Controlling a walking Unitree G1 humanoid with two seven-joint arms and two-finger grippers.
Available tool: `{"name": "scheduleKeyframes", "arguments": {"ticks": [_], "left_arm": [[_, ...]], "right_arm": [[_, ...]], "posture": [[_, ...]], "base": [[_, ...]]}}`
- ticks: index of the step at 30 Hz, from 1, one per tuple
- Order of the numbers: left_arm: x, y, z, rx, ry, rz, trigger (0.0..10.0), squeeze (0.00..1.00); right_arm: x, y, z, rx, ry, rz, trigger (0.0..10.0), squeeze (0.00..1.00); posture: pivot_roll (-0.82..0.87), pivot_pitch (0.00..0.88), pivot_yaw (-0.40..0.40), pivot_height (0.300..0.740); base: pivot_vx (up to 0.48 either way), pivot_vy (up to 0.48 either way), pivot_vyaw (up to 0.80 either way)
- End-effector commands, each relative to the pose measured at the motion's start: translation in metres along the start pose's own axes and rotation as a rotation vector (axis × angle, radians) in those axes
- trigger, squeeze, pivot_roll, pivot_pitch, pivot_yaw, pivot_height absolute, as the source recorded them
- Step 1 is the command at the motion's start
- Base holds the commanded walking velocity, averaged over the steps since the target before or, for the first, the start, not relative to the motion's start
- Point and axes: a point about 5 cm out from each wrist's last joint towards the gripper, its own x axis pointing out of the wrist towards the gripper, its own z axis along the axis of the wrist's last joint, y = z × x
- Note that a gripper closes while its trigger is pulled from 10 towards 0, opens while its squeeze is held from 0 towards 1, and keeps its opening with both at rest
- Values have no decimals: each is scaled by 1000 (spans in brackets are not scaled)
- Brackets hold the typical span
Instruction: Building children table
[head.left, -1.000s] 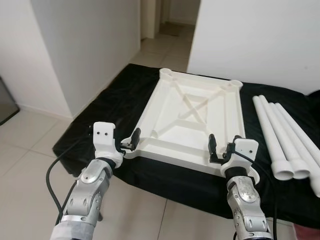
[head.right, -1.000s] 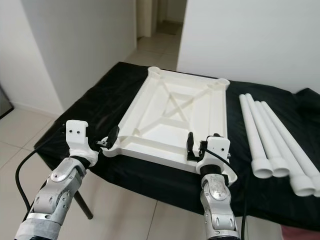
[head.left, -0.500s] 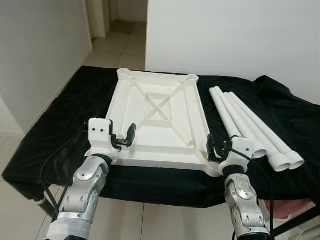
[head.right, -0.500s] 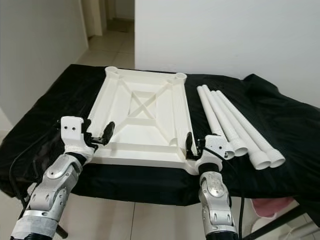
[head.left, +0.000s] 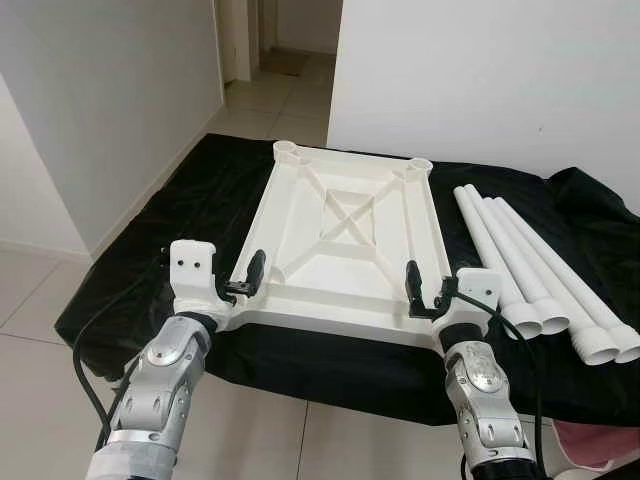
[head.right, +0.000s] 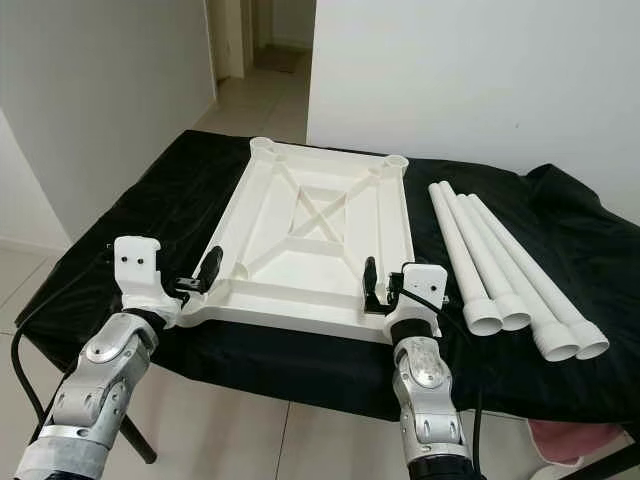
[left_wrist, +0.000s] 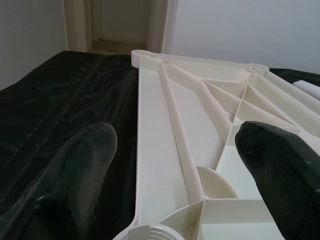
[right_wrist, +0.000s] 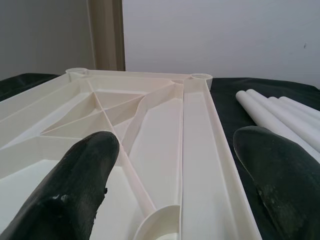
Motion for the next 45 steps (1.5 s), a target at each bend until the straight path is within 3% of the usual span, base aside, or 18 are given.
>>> {"name": "scheduleKeyframes", "arguments": {"ticks": [1, 9, 13, 29, 45], "left_arm": [[-1, -3, 0, 17, -1, -31, 10000, 0], [-1, -2, -2, 22, 10, -28, 10000, 0], [1, 0, -4, -32, 22, 12, 10000, 0], [0, 2, -7, -53, 42, 33, 10000, 0], [1, 3, -7, -59, 51, 23, 10000, 0]], "right_arm": [[-3, -2, -6, 3, 17, -3, 10000, 0], [-4, -1, -7, 4, 19, -3, 10000, 0], [-4, -1, -7, 3, 20, -1, 10000, 0], [-3, -1, -7, 3, 24, 2, 10000, 0], [-5, -1, -9, 5, 30, -9, 10000, 0]], "posture": [[33, 64, -37, 740], [34, 59, -34, 740], [32, 60, -34, 740], [30, 66, -35, 740], [28, 81, -23, 740]], "base": [[0, -480, 0], [0, -480, 0], [0, 0, 0], [0, 0, 0], [0, 349, 0]]}}
